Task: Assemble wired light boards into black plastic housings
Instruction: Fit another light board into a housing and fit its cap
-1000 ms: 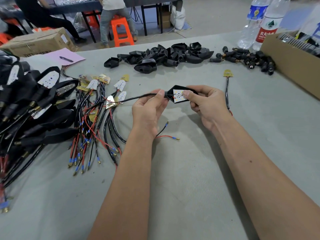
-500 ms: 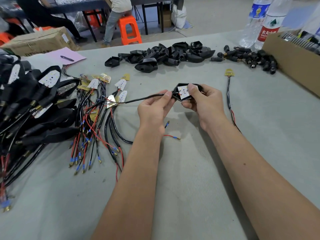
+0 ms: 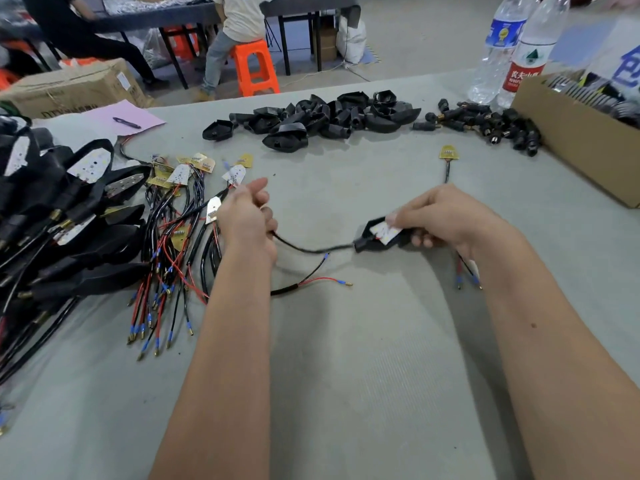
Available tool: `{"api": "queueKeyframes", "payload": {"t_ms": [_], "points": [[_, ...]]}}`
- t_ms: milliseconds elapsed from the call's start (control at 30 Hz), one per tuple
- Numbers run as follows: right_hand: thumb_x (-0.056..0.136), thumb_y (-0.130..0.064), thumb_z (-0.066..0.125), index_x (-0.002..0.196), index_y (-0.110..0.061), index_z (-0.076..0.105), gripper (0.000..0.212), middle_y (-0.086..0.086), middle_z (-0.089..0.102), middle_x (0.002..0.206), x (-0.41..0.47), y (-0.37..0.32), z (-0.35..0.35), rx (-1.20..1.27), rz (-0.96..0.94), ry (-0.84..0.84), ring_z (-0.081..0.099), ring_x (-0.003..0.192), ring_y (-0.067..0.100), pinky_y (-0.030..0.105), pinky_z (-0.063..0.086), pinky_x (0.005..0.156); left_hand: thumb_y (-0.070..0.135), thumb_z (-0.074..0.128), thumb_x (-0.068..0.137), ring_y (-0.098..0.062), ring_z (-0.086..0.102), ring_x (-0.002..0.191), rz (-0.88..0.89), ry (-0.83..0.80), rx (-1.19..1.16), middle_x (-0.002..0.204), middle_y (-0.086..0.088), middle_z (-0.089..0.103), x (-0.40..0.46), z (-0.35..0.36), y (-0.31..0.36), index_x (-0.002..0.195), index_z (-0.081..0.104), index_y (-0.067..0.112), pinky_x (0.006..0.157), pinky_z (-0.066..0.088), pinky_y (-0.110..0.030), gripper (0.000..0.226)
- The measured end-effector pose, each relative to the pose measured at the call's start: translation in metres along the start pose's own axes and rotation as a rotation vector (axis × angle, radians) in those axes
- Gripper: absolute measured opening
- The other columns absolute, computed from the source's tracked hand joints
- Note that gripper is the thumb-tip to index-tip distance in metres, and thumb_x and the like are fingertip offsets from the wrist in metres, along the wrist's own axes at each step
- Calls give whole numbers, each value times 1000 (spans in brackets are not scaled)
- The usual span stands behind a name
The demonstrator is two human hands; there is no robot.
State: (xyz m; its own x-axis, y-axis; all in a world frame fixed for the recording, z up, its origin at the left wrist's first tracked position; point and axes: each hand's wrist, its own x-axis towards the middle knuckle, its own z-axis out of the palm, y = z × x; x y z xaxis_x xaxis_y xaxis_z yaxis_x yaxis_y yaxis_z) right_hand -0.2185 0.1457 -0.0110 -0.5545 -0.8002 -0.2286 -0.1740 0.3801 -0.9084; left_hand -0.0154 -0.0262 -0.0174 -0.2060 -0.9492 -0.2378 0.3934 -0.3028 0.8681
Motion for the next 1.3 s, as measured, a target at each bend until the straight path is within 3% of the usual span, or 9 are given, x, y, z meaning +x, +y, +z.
{"api": "queueKeyframes", "payload": {"t_ms": [233, 400, 533, 600, 667, 833, 967, 1100, 1300], "points": [[74, -47, 89, 67, -13, 68, 40, 5, 69, 61, -20, -28, -12, -643, 46, -319, 64, 48, 16, 25, 50, 49, 15, 35, 109, -8, 30, 42, 118, -381, 640, 70, -3, 56, 8, 67, -16, 115, 65, 22, 40, 22, -20, 31], [73, -68, 78, 72, -10, 73, 58, 6, 73, 64, -23, -39, -26, -639, 120, -436, 65, 48, 17, 20, 47, 43, 2, 40, 103, -10, 35, 53, 100, -606, 765, 84, -4, 60, 2, 136, -43, 95, 72, 13, 44, 24, -20, 35], [89, -51, 74, 79, -11, 73, 42, 6, 76, 71, 11, -21, -72, -506, 56, 73, 71, 55, 14, 21, 49, 44, 14, 51, 101, 0, 40, 48, 182, -715, 811, 77, 4, 58, -6, 168, -73, 90, 77, 19, 43, 27, -17, 29], [93, -33, 70, 91, -13, 75, 21, 12, 78, 92, 39, -2, -94, -498, 24, 524, 74, 87, 26, 33, 60, 71, 21, 53, 103, 2, 42, 41, 228, -711, 743, 66, 11, 55, -11, 185, -91, 89, 78, 18, 41, 29, -12, 29], [93, -22, 62, 109, -16, 73, 20, 18, 68, 119, 66, 16, -110, -679, 43, 762, 59, 117, 39, 38, 47, 97, 21, 54, 104, 2, 41, 38, 253, -715, 703, 57, 14, 53, -16, 199, -106, 90, 79, 15, 39, 28, -9, 28], [92, -17, 55, 133, -20, 60, 41, 21, 46, 137, 105, 38, -142, -928, 211, 634, 31, 135, 40, 41, 33, 106, 18, 61, 101, -2, 44, 44, 200, -754, 744, 60, 7, 61, -19, 218, -123, 89, 76, 21, 47, 34, -20, 20], [98, -18, 53, 118, -17, 69, 25, 15, 63, 127, 107, 48, -149, -871, 159, 721, 44, 131, 37, 40, 40, 104, 13, 60, 101, -9, 53, 46, 62, -693, 653, 63, 3, 69, -18, 218, -117, 87, 67, 15, 44, 39, -19, 15], [89, -22, 75, 101, -8, 78, 18, 19, 75, 99, 93, 46, -151, -695, 112, 887, 69, 102, 37, 36, 56, 86, 10, 58, 101, -8, 44, 43, 47, -685, 649, 73, -2, 71, -16, 203, -98, 90, 64, 10, 40, 30, -17, 12], [89, -36, 73, 107, -19, 66, 25, 4, 73, 101, 63, 22, -112, -350, -11, 827, 67, 98, 18, 30, 48, 79, 14, 61, 99, -6, 28, 39, 67, -552, 584, 62, 8, 61, -13, 149, -73, 82, 66, 15, 38, 22, -17, 17]]}}
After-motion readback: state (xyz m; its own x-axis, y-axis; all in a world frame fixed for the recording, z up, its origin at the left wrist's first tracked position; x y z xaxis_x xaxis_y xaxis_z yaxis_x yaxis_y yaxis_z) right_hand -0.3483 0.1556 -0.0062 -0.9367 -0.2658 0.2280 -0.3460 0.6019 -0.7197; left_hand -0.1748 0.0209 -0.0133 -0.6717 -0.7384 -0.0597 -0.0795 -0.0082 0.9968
